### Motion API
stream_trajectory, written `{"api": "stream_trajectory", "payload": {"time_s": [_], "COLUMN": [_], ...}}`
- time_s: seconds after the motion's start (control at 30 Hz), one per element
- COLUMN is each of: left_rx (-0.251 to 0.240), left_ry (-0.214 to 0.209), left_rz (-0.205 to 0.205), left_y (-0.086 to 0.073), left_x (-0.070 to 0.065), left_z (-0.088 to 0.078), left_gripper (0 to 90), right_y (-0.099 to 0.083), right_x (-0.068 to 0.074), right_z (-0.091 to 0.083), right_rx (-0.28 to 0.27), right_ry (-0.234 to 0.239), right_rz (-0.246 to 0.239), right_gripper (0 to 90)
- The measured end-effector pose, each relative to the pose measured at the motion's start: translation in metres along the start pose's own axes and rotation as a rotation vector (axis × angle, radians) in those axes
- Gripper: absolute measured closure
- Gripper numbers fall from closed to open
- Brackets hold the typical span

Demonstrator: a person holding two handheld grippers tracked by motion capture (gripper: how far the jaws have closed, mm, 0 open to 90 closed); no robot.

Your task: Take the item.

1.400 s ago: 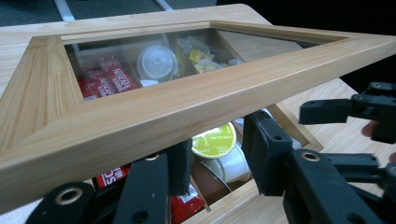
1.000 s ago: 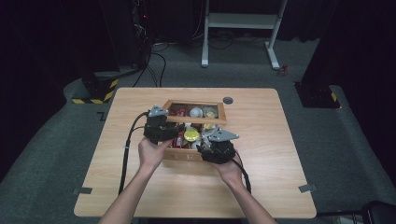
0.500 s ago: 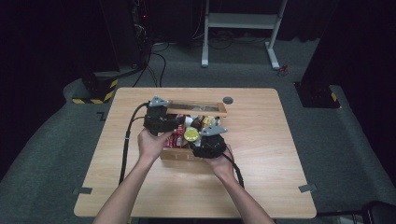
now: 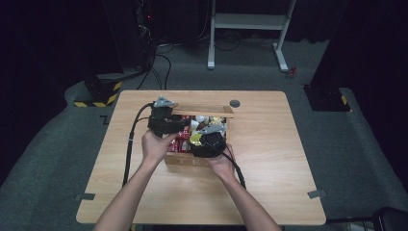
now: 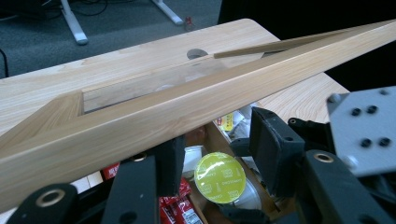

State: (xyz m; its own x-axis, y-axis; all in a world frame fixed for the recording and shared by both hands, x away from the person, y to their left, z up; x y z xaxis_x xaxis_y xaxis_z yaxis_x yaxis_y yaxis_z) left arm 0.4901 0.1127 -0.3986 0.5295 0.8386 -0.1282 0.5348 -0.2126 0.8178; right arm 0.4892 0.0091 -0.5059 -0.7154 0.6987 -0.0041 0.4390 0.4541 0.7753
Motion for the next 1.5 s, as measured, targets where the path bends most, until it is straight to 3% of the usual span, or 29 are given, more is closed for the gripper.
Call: {"api": "stream_trajectory", "payload": {"time_s": [0.2, 0.23, 0.43, 0.83, 1.03, 1.5], "left_rx": [0.000, -0.001, -0.001, 0.011, 0.011, -0.001], "left_ry": [-0.003, -0.003, -0.010, -0.025, -0.030, -0.025], "left_rz": [-0.002, 0.003, 0.005, 0.007, 0.002, -0.002], "left_y": [0.000, 0.000, -0.001, -0.005, -0.004, -0.006], "left_x": [0.000, 0.000, 0.001, 0.000, 0.001, 0.000], "left_z": [0.000, 0.000, -0.001, -0.002, -0.002, -0.002], "left_gripper": [56.5, 56.6, 56.9, 57.3, 57.4, 56.6], "right_y": [-0.002, -0.001, -0.003, -0.003, -0.001, 0.000], "right_x": [-0.003, -0.003, 0.000, -0.001, 0.004, -0.009], "right_z": [0.004, 0.006, 0.009, 0.008, 0.002, -0.022], "right_rx": [0.016, 0.020, 0.042, 0.030, 0.020, -0.024], "right_ry": [-0.007, -0.012, -0.025, -0.021, -0.014, -0.034], "right_rz": [0.008, -0.012, -0.028, -0.018, -0.021, 0.026], "right_gripper": [31.3, 32.7, 36.9, 37.2, 37.3, 37.3]}}
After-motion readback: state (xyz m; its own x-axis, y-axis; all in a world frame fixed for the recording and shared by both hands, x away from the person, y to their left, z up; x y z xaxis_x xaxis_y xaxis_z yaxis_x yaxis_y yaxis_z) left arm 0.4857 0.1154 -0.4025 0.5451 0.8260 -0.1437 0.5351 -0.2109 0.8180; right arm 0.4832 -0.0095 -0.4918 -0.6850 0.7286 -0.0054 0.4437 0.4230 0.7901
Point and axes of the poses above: each handheld gripper's, and its own axes: z roughly forward along the jaws, y roughly out of its top, x roughly to its left, the point moved 8 cm from there along z, roughly forward along the jaws, and after that the axes turned 2 degrees about y, right-handed, at the moved point
